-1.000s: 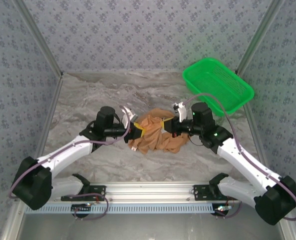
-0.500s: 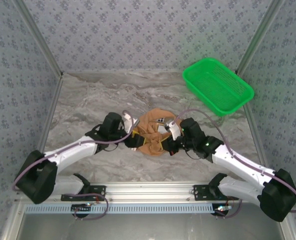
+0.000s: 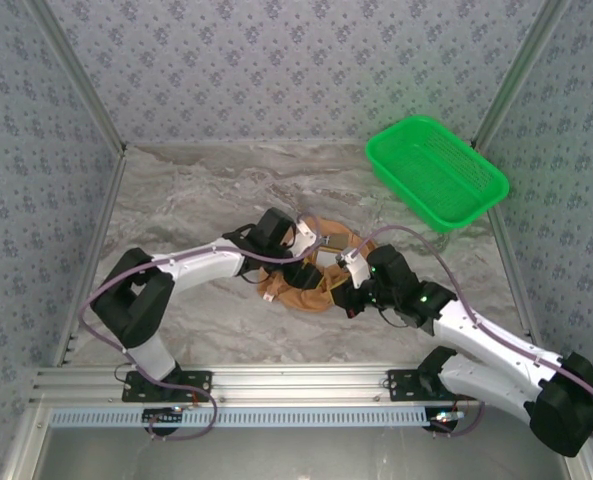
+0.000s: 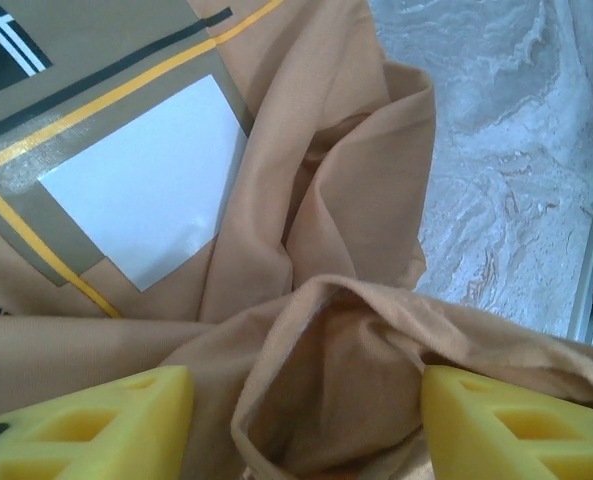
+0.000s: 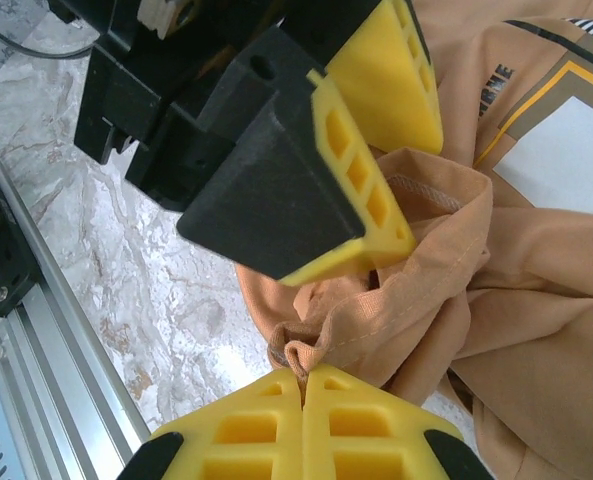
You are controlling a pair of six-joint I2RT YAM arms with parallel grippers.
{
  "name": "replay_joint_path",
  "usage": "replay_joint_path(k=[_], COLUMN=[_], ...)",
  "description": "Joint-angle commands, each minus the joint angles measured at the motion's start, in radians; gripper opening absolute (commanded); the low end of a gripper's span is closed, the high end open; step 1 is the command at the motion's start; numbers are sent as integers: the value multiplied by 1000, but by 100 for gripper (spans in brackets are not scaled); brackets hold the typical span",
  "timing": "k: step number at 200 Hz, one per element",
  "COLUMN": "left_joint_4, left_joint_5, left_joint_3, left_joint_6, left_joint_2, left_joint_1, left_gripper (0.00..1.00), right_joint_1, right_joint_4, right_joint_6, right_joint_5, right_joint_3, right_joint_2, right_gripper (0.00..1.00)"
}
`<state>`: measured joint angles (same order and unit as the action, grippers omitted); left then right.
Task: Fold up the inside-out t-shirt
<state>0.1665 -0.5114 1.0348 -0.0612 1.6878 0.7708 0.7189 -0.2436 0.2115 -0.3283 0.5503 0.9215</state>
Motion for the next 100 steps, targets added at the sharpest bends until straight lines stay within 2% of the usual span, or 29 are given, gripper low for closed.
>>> replay_joint_path(k=[1,55,82,100], left_joint_4=[54,70,59,47], left_joint_5=[-28,-139,-131,-81], left_joint_3=[55,131,177,209], left_joint_6=[54,70,46,6], left_joint_2=[31,103,116,84], left_joint_1=[3,6,5,-3], left_gripper=[55,36,15,3], right_joint_1=[7,5,5,2], right_joint_4=[-22,-44,-52,-106], right_joint_6=[-14,-16,-7,-2], right_joint_5=[18,31,52,86], right_joint_3=[-12,-4,7,47], right_joint_2=[-16,-21,-22,-37], right_gripper=[0,0,0,0])
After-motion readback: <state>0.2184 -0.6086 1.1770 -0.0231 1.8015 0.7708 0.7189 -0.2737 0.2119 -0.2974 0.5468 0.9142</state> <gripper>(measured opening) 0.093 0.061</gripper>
